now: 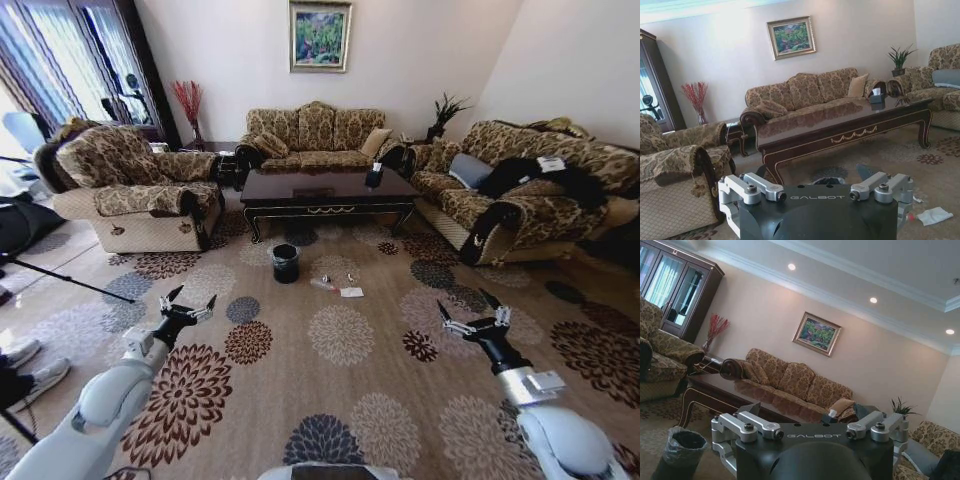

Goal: Move to the front of the table and pick up the trash from the floor, then place it into the trash bin.

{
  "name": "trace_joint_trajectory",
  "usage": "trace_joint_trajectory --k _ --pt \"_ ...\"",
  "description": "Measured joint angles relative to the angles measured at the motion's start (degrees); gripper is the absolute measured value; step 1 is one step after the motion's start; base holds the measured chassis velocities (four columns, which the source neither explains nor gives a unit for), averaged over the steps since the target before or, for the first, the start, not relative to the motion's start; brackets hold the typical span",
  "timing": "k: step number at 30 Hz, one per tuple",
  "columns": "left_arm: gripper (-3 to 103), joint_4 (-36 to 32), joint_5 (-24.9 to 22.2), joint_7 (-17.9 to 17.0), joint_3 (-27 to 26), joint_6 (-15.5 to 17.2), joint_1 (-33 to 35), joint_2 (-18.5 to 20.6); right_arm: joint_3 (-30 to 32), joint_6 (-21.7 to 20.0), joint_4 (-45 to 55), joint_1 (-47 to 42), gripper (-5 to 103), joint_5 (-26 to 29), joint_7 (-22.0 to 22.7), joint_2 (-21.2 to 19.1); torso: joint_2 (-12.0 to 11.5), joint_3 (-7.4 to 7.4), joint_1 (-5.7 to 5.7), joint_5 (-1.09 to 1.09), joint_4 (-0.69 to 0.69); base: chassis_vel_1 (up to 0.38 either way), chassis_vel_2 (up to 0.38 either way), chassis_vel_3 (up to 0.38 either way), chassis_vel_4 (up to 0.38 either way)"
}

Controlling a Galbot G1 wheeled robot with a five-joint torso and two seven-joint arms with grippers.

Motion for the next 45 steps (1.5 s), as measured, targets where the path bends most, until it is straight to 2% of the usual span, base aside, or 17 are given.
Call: trace_joint_trajectory --k 1,2,3,4,5,9,19,27,45 --pt "100 -2.2 -1.5 -1.5 -1.9 0.0 1.2 -1.2 -0.8 -2.1 2.0 -0.5 100 6.3 1.6 0.1 0.0 0.01 0.01 -0.01 -0.04 0.000 0.000 0.000 0.000" --pt "103 -4.3 -2.2 -2.0 -2.8 -0.2 2.2 -2.4 -1.3 -3.1 3.9 -0.6 100 9.7 2.4 0.2 0.0 0.00 0.01 0.04 -0.02 0.000 0.000 0.000 0.000" --pt "103 -4.3 -2.2 -2.0 -2.8 -0.2 2.2 -2.4 -1.3 -3.1 3.9 -0.6 100 9.7 2.4 0.2 0.0 0.00 0.01 0.04 -0.02 0.000 0.000 0.000 0.000" --pt "101 -5.4 -2.7 -2.5 -3.5 -0.2 3.1 -3.3 -1.5 -3.8 5.0 -0.7 100 11.9 3.0 0.2 0.0 -0.01 0.00 -0.01 0.07 0.000 0.000 0.000 0.000" --pt "98 -5.8 -2.9 -2.6 -3.7 -0.2 3.3 -3.7 -1.7 -4.0 5.3 -0.7 100 12.5 3.1 0.3 0.0 0.00 0.00 0.00 0.04 0.000 0.000 0.000 0.000" --pt "98 -6.3 -3.0 -2.7 -3.9 -0.2 3.8 -4.2 -1.8 -4.2 5.7 -0.6 100 12.9 3.3 0.4 0.0 0.00 0.01 0.00 -0.01 0.000 0.000 0.000 0.000" --pt "98 -6.8 -2.9 -2.7 -3.9 -0.2 4.4 -4.7 -1.8 -4.2 5.7 -0.7 100 12.8 3.3 0.7 0.0 0.00 0.01 0.00 0.00 0.000 0.000 0.000 0.000" --pt "98 -4.4 -1.8 -2.7 -3.4 -1.1 6.2 -6.1 -3.9 -3.4 3.8 -1.4 100 11.2 3.1 2.0 0.0 0.00 0.00 0.00 0.00 0.000 0.000 0.000 0.000" --pt "99 -6.1 -2.3 -3.5 -3.6 -0.8 8.1 -7.8 -4.2 -3.5 4.2 -1.1 100 11.1 3.4 1.9 -0.1 -0.02 -0.03 0.00 0.02 0.000 0.000 0.000 0.000"
